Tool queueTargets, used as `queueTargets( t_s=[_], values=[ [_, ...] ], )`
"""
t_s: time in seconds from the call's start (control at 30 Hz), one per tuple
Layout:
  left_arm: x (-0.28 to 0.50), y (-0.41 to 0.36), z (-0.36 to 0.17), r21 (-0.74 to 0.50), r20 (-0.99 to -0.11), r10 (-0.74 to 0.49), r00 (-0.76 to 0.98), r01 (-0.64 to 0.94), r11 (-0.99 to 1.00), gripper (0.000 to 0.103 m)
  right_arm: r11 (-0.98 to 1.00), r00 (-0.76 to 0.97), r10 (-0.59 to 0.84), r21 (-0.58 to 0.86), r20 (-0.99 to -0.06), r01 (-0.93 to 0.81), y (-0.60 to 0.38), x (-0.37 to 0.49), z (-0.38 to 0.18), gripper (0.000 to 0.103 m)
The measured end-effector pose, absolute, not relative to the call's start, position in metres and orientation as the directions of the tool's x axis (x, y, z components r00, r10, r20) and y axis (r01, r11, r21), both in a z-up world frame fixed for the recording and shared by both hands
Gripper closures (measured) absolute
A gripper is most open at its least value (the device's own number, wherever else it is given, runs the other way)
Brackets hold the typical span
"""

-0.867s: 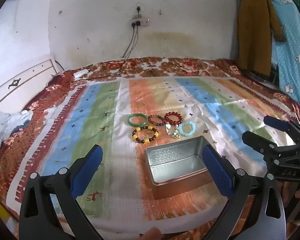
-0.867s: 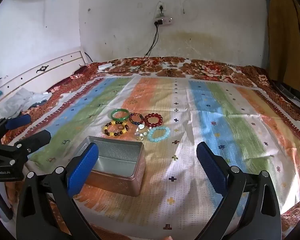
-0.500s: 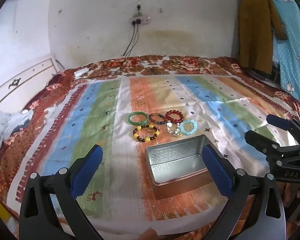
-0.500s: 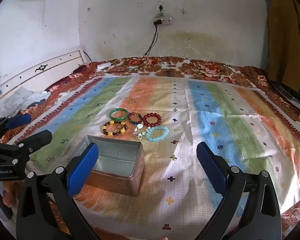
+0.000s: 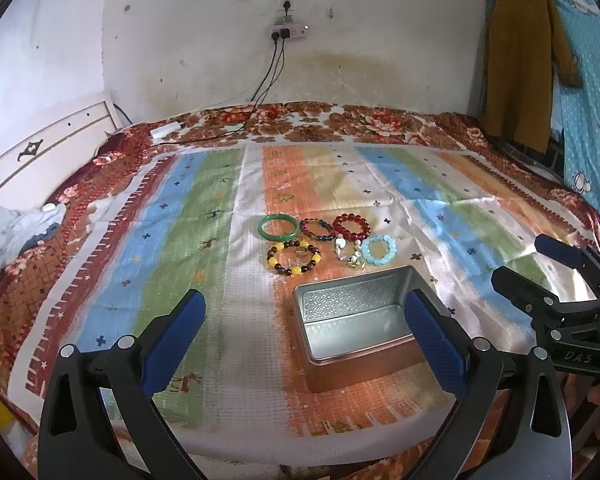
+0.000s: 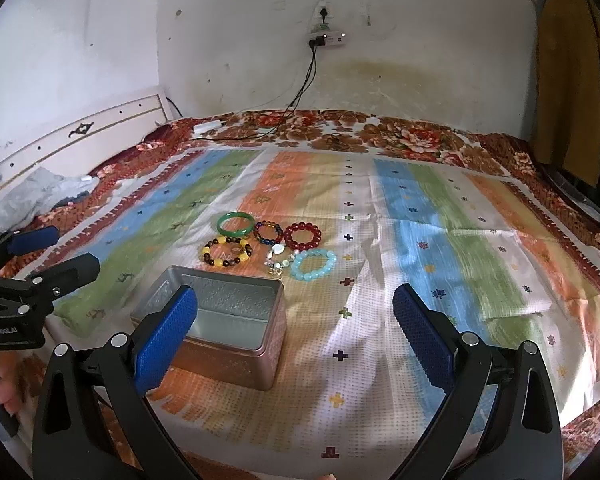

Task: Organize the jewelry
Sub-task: 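Move both tools forward over the bracelets beside the tin box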

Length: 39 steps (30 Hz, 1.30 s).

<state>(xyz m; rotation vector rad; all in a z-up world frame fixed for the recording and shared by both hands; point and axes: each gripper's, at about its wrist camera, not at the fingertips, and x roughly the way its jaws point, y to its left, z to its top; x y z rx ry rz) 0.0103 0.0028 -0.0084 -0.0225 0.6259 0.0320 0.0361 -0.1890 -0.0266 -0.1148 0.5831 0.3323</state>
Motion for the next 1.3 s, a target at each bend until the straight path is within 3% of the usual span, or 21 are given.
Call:
queueTargets(
  t_s=[1.3],
  values=[
    [0.034,0.001,-0.006,0.004,-0.600,0.037,0.799,-0.044,0.999,0.006,0.933,0.778,0.288,-0.021,-0.558,-0.360,-0.173,0.057,-0.019,0.004]
  ],
)
